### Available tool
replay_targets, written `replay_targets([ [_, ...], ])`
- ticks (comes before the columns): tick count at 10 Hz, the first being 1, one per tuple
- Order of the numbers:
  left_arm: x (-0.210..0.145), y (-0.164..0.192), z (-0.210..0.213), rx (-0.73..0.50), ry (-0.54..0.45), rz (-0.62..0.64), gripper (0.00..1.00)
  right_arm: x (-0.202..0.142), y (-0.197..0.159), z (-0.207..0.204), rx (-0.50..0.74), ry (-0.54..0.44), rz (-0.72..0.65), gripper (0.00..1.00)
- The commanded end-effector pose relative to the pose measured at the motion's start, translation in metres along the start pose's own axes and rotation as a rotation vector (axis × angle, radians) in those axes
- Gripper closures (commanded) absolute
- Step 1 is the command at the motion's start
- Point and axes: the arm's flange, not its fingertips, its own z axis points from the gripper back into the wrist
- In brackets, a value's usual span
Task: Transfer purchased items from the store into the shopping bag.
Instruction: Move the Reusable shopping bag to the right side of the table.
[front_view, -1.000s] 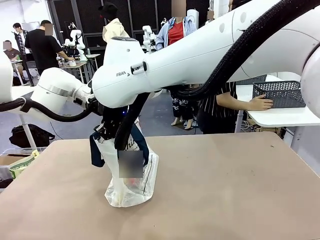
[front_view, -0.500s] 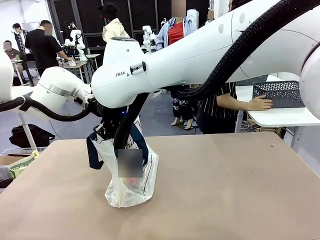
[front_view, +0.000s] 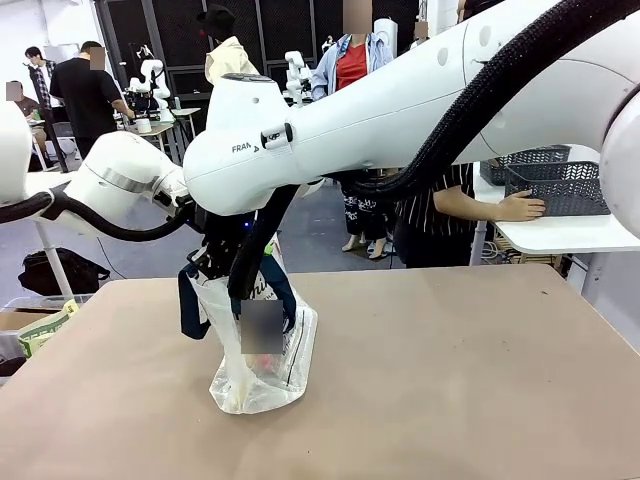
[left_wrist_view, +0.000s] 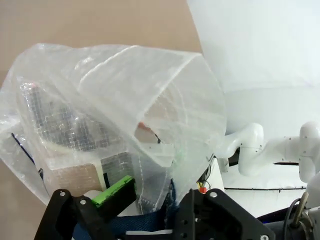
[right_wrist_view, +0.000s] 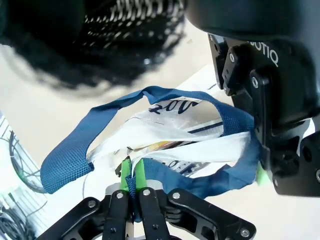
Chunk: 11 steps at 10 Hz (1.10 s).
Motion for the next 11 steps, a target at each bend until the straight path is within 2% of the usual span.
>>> replay_targets([
  [1, -0.0011, -0.0052, -0.0063, 0.052, -0.006, 0.022, 1.0, -0.0003, 0.0055, 0.001, -0.009, -0.008, -0.004, 1.0],
  [11, -0.0007, -0.0105, -0.0091, 0.107, -0.024, 0.041, 1.0, -0.0089, -0.0003, 0.0099, -0.006, -0.041, -0.056, 1.0],
])
